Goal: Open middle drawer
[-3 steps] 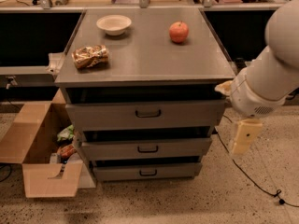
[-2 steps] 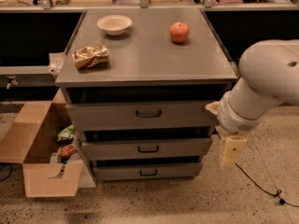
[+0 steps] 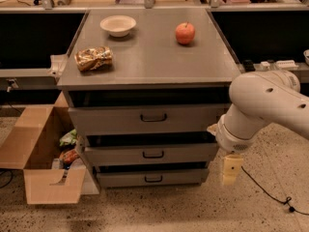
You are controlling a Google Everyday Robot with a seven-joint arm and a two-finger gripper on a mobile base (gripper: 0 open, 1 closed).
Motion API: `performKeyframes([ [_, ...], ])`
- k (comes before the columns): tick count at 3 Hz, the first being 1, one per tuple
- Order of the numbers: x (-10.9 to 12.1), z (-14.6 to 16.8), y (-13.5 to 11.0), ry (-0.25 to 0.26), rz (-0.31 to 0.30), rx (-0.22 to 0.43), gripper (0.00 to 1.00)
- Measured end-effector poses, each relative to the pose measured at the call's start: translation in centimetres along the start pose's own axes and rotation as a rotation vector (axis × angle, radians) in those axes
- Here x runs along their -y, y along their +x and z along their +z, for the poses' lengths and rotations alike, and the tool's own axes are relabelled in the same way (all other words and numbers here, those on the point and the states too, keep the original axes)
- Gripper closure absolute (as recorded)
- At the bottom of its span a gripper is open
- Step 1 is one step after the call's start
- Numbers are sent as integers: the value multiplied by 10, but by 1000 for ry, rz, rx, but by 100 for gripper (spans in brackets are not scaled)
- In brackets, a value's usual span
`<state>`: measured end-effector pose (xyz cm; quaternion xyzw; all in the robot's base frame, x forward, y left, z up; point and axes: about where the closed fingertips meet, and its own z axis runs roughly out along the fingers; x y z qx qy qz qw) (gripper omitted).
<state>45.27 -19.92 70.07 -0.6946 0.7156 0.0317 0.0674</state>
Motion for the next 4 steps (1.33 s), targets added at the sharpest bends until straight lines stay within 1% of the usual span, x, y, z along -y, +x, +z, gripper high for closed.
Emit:
performKeyframes([
  [1,3,4,3,14,2,20,0],
  [2,9,29,5,39,-30,98,0],
  [3,18,63,3,51,-88,150,0],
  [4,27,97,2,52,-137,168,0],
])
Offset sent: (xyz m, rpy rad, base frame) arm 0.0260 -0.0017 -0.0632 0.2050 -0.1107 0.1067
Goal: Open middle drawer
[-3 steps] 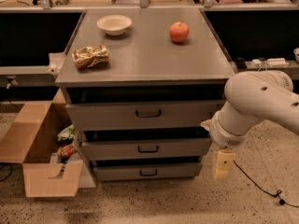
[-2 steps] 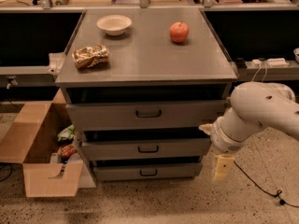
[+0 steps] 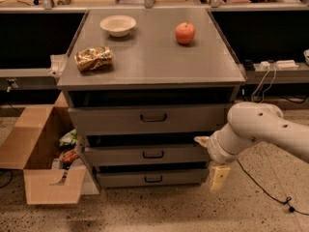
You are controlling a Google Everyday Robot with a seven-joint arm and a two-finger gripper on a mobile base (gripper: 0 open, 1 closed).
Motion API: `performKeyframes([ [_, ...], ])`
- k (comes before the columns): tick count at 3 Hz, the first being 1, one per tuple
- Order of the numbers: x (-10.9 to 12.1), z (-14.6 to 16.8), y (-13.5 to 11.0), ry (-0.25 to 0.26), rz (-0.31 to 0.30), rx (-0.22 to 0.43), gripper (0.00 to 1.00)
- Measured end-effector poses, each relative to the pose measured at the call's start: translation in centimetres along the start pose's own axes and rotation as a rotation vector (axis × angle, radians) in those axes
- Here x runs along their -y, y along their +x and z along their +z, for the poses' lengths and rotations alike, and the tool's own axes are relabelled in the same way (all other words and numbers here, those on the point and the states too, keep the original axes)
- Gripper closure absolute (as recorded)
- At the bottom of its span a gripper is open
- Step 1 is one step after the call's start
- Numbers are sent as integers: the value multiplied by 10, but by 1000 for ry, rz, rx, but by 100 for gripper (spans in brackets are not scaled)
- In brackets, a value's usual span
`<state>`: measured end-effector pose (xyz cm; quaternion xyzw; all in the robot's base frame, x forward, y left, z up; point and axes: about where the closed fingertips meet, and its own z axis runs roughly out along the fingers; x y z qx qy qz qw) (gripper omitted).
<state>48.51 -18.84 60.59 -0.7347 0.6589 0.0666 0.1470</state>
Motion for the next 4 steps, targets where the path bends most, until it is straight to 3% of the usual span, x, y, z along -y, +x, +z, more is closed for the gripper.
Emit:
performKeyframes([
  [2,14,67,16,-45,-10,26,0],
  [3,20,94,23,-44,5,21,0],
  [4,37,119,28,-2,32,13,0],
])
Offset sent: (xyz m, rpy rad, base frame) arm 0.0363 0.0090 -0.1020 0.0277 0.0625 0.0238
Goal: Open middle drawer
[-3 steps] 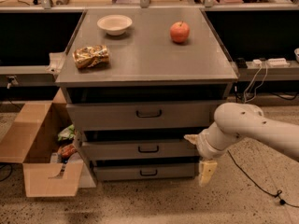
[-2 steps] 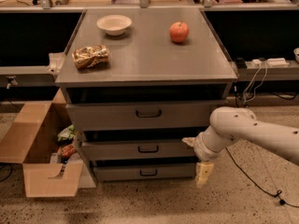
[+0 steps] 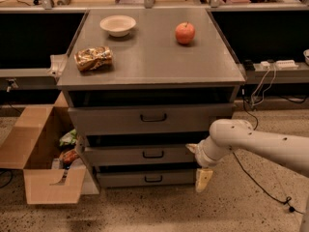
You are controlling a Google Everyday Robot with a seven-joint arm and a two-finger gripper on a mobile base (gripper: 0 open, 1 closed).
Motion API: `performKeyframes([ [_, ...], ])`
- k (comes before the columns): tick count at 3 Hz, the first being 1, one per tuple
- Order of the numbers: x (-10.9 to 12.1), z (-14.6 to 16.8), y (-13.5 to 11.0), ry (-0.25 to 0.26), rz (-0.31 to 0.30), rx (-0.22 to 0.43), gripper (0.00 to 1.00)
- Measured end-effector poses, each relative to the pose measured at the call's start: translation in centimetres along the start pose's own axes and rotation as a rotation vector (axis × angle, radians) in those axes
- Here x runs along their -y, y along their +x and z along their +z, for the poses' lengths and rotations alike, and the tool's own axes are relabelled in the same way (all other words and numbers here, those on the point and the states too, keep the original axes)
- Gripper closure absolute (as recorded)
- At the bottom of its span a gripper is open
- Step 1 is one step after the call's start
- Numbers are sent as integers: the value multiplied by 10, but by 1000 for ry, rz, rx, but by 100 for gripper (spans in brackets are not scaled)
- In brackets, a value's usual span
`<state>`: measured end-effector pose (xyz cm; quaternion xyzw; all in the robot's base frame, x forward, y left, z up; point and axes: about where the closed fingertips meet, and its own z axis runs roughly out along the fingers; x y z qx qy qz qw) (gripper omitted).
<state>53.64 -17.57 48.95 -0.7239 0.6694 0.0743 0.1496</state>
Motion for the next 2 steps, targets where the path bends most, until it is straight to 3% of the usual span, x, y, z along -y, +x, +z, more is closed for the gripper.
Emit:
performKeyframes([
  [1,20,30,4,7,50,-4,0],
  [2,20,30,4,7,50,-4,0],
])
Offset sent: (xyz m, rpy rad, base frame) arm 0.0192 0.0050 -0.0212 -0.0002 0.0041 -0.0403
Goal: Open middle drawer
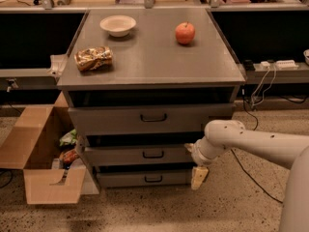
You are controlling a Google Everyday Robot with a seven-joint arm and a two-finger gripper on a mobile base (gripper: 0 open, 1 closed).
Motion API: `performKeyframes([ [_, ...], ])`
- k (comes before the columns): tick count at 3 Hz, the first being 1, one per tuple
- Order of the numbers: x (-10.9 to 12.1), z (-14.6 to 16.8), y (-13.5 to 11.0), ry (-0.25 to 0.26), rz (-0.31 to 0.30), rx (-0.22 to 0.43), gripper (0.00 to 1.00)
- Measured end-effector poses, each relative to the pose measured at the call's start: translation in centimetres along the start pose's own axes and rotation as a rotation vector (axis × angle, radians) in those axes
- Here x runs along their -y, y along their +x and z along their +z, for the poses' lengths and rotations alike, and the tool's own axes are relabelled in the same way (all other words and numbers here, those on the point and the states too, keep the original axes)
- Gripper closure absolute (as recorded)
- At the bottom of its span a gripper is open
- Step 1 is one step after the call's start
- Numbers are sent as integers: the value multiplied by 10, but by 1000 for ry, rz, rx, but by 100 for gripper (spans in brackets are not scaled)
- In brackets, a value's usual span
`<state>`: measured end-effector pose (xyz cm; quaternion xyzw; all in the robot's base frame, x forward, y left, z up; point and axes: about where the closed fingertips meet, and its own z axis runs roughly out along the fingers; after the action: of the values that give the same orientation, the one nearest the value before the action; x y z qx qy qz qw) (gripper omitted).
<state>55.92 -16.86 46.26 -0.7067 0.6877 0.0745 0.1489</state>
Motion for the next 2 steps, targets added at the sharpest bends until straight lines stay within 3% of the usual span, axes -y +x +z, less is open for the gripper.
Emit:
performKeyframes([
  [1,7,8,1,25,-24,-4,0],
  [2,29,23,3,79,-78,5,0],
])
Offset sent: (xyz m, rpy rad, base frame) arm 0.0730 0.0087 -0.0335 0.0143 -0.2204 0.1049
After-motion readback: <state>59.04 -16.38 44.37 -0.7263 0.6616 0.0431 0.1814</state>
